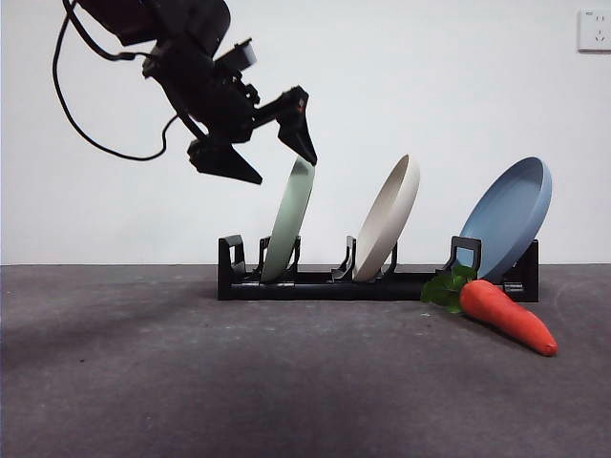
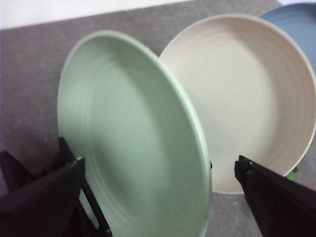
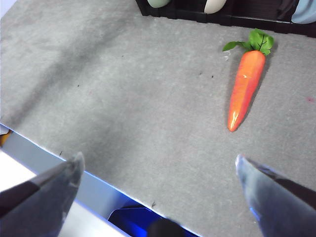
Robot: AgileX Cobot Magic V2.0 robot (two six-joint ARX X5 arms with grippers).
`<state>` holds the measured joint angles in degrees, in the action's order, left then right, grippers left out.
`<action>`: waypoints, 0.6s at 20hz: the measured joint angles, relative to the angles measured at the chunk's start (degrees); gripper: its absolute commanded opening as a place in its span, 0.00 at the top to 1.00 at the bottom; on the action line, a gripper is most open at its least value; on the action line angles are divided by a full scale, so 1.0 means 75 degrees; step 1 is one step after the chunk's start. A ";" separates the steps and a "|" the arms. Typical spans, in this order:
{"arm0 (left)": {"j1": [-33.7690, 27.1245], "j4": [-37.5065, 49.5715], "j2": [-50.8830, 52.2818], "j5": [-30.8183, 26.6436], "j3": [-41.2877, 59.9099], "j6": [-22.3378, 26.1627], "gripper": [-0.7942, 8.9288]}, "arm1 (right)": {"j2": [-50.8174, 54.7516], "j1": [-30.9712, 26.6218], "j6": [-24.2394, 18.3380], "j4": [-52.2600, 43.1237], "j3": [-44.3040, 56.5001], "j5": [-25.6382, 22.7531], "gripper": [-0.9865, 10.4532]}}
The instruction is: Take the green plate from the plate rack,put the plate on the table,take the carrot from the table,put the carrot in the plate
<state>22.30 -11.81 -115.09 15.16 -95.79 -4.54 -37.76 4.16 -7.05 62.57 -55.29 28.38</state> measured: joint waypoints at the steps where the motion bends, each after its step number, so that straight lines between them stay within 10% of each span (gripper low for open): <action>1: 0.0050 0.0000 -0.0047 -0.0003 0.0000 0.0000 0.28 | -0.0017 0.0000 0.0000 0.0003 0.0000 -0.0003 0.36; 4: 0.0251 0.0003 -0.0146 -0.0026 0.0000 0.0000 0.29 | -0.0099 0.0000 0.0000 0.0000 0.0000 0.0000 0.36; 12: 0.0469 -0.0070 -0.0300 -0.0356 0.0000 0.0087 0.80 | -0.0119 0.0000 0.0000 0.0003 0.0000 0.0000 0.36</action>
<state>25.82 -12.34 -117.34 12.49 -95.79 -3.88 -38.65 4.16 -7.05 62.59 -55.29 28.38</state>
